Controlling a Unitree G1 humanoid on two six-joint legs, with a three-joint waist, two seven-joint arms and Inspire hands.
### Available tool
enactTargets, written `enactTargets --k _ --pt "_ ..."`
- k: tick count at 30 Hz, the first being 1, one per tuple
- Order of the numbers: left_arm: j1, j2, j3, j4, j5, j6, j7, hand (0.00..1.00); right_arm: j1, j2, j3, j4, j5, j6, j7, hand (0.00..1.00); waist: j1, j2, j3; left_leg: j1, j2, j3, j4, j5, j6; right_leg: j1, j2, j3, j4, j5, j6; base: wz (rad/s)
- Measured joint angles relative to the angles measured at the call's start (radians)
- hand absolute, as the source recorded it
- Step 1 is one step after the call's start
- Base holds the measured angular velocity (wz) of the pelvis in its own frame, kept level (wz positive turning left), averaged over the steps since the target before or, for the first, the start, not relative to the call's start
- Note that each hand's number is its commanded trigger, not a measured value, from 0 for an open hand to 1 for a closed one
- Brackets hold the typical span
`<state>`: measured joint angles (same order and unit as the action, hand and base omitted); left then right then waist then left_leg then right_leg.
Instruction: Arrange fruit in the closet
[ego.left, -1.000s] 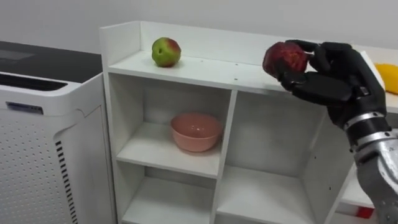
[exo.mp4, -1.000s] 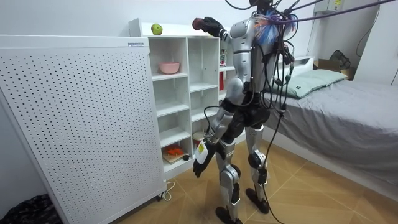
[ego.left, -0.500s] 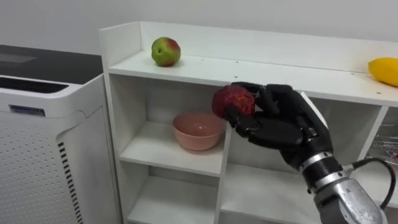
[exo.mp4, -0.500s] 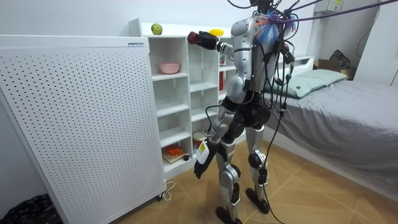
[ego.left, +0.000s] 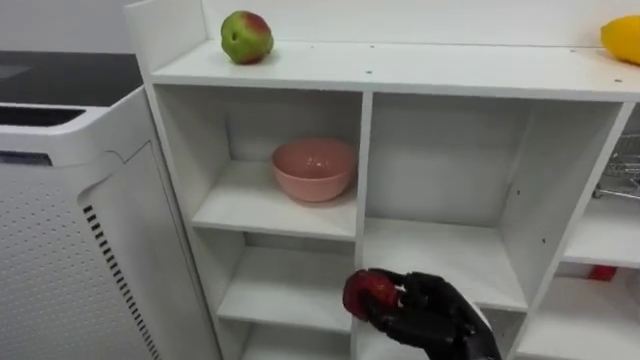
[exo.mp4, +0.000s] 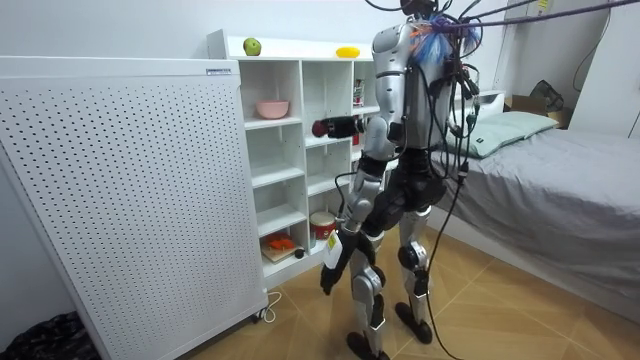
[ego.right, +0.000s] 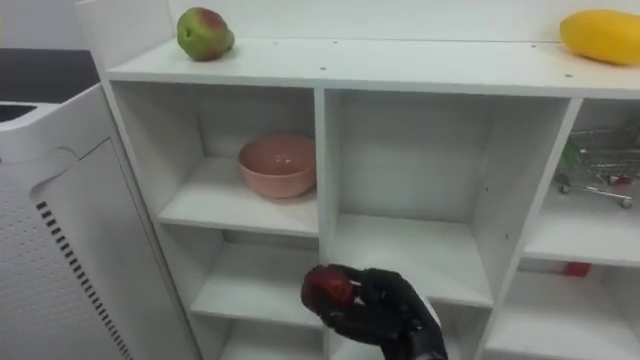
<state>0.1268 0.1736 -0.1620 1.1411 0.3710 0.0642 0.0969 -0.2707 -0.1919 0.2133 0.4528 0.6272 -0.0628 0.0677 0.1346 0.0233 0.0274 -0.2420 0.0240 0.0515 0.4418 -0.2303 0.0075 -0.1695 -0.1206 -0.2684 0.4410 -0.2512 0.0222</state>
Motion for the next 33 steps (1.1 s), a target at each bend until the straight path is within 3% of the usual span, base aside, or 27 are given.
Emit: enactTargets --k 6,13,17,22,29,33 --pt "0.013 -0.005 -0.014 0.017 -0.114 -0.002 0.002 0.00 -0.003 0.012 -0.004 0.123 0.148 0.000 -0.003 1.00 0.008 0.010 0.0056 -0.185 -0.018 0.009 0.159 -0.030 0.010 -0.211 -0.042 0.047 0.211 -0.081 -0.006 0.00" --pt "0.046 -0.006 -0.019 -0.025 -0.215 0.002 0.011 0.00 -0.046 0.003 -0.077 0.272 0.448 0.000 -0.010 1.00 0.024 0.017 0.0075 -0.361 -0.023 0.001 0.287 -0.038 0.012 -0.388 -0.068 0.053 0.359 -0.110 -0.020 0.06" --pt "0.044 -0.006 -0.028 -0.053 -0.298 0.017 0.032 0.00 -0.097 -0.034 -0.134 0.326 0.599 0.000 -0.037 1.00 0.037 0.017 0.0077 -0.475 -0.034 0.000 0.366 -0.045 0.012 -0.510 -0.092 0.065 0.463 -0.135 -0.024 0.09" --pt "0.048 -0.001 -0.052 -0.104 -0.347 0.027 0.054 0.00 -0.215 -0.084 -0.162 0.376 0.753 -0.001 -0.052 1.00 0.046 0.017 0.0074 -0.600 -0.034 0.000 0.416 -0.038 0.001 -0.643 -0.098 0.076 0.526 -0.136 -0.032 0.00" --pt "0.047 0.012 -0.079 -0.217 -0.418 0.040 0.069 0.00 -0.292 -0.140 -0.169 0.441 0.832 0.013 -0.054 1.00 0.063 0.008 0.0067 -0.713 -0.033 0.005 0.466 -0.036 -0.002 -0.758 -0.124 0.073 0.594 -0.147 -0.050 0.06" --pt "0.065 0.040 -0.108 -0.287 -0.457 0.039 0.076 0.00 -0.350 -0.162 -0.172 0.441 0.907 0.034 -0.066 1.00 0.063 0.005 0.0062 -0.781 -0.028 0.004 0.496 -0.036 -0.002 -0.826 -0.122 0.074 0.622 -0.150 -0.059 0.01"
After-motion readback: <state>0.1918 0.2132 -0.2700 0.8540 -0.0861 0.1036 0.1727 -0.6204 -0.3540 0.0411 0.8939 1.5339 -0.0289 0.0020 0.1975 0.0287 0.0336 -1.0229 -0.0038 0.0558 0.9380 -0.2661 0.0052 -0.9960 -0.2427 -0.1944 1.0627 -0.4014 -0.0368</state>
